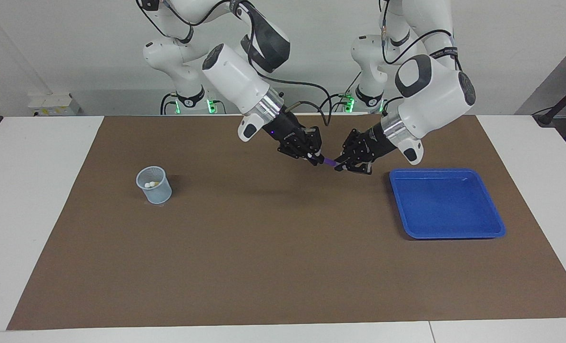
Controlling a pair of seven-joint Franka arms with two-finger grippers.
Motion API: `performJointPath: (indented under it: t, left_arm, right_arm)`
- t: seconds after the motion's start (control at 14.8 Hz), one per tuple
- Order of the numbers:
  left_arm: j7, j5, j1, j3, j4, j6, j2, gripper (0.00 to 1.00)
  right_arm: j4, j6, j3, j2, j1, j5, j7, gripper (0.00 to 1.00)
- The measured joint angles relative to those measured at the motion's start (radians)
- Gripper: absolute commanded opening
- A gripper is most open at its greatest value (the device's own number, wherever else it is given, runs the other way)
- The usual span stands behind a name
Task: Transfer and insert pens with both arms
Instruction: 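Close the right gripper on the purple pen tip, open the left gripper, then carry the purple pen to the white cup with the right gripper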
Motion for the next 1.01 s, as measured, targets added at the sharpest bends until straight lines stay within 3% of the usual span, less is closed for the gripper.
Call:
performJointPath:
  t: [0.2, 0.47, 1.01]
  left_arm:
    - [0.016, 0.000, -0.014, -0.002, -0.011, 0.000, -0.020, 1.00]
    - [0.109, 0.001, -0.014, 0.001, -0.031, -0.004, -0.040, 1.00]
    - [0.721, 0.146, 0.005, 0.018, -0.199, -0.029, -0.111, 1.00]
  right_arm:
    - [0.000, -0.020, -0.001, 0.000, -0.001, 0.000, -0.005, 0.00]
    - [0.005, -0.139, -0.007, 0.000, -0.040, -0.008, -0.107, 0.00]
    - [0.031, -0.503, -0.013, -0.033, -0.236, -0.212, -0.419, 0.00]
